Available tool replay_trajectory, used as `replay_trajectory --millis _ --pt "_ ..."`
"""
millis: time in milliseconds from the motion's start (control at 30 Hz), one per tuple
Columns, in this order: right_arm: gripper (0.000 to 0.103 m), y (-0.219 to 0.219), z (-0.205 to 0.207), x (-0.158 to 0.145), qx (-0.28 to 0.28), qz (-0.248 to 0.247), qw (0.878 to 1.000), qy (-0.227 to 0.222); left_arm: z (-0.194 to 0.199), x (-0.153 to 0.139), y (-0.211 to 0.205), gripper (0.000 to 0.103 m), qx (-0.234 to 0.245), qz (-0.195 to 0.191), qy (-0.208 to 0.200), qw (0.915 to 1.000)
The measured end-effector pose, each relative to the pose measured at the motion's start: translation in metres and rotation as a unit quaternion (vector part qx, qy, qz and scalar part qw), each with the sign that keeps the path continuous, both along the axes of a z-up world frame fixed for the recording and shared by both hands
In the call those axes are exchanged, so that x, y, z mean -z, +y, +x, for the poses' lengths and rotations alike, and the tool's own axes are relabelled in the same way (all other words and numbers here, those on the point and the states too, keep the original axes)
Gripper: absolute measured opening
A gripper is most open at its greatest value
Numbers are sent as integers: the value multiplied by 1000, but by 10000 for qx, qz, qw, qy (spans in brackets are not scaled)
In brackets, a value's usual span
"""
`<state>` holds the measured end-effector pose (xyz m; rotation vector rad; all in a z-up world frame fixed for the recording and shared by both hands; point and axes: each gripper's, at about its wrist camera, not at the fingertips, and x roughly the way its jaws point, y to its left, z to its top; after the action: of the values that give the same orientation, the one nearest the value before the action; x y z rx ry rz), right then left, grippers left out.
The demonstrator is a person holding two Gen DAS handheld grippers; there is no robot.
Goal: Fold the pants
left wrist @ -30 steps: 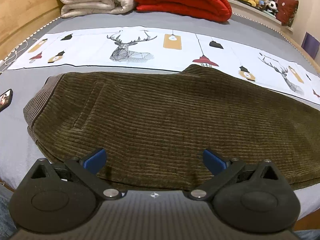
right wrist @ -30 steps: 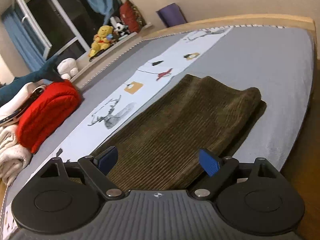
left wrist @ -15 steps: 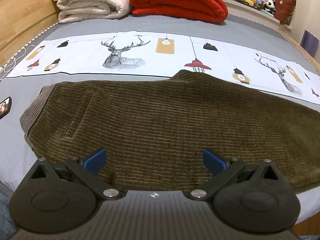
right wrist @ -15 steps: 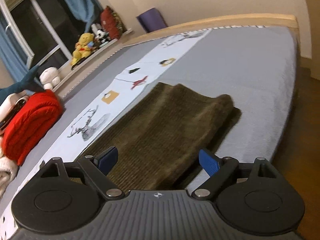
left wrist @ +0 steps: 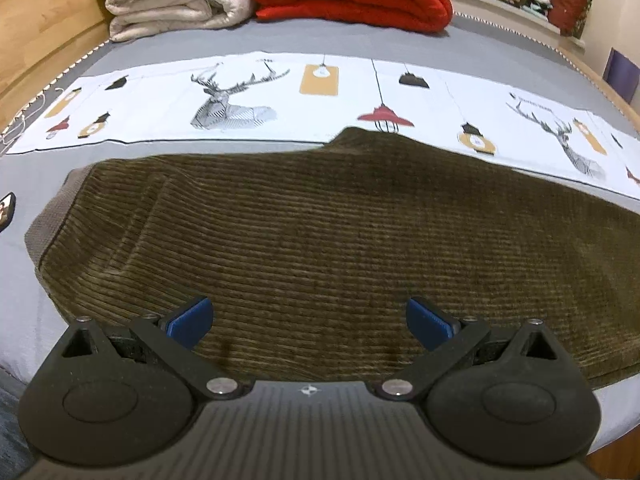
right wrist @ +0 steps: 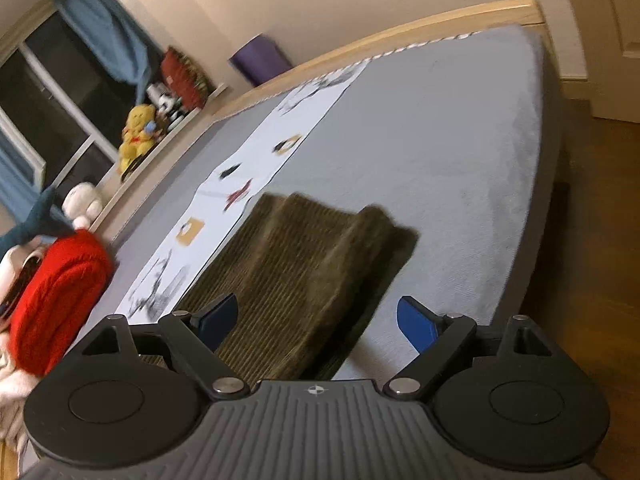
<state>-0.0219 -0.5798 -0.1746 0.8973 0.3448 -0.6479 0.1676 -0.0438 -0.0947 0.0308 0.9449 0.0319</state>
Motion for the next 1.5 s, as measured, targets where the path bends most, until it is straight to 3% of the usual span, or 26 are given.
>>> replay_trajectory --millis 200,333,600,733,867,933,1000,1100,1133,1167,1200,1233,1300,1333,1400,1500 --pt "90 -32 16 27 136 616 9978 191 0 5 -4 103 8 -25 51 10000" --pt "101 -38 30 30 -2 353 9994 10 4 7 0 103 -86 -33 55 9999" --pt "102 -48 48 34 -108 -68 9999 -14 11 8 5 103 109 -2 -76 9999" --pt "82 -52 45 33 76 184 9998 -62 17 11 7 103 350 50 -154 9993" --pt "82 -57 41 36 503 764 9949 -420 27 15 12 103 490 104 -250 9984" --pt "83 -53 47 34 514 650 9962 -263 31 18 17 103 498 28 -257 9984" --pt "92 -48 59 31 331 361 9988 -53 34 21 25 103 447 -55 -241 9987" --pt "98 -33 83 25 117 -225 9979 594 36 25 37 103 400 -118 -187 9990" --pt "94 -28 90 23 84 -410 9957 829 37 26 41 103 384 -133 -150 9991" --pt "77 -23 96 21 47 -577 9930 1034 37 26 44 103 391 -157 -130 9990" --pt "68 -21 99 21 14 -619 9918 1115 37 26 47 103 401 -169 -121 9990" --pt "55 -21 100 20 46 -563 9918 1143 37 25 50 103 374 -165 -131 9991" --pt "46 -24 97 19 232 -270 9945 982 35 24 57 103 298 -184 -189 9992" --pt "29 -26 95 19 275 -171 9948 963 35 24 60 103 299 -189 -184 9992" --pt "21 -27 97 18 259 -78 9954 917 36 23 66 103 265 -219 -150 9993" --pt "20 -24 99 12 360 -93 9944 986 36 20 78 103 108 -325 -112 9994"
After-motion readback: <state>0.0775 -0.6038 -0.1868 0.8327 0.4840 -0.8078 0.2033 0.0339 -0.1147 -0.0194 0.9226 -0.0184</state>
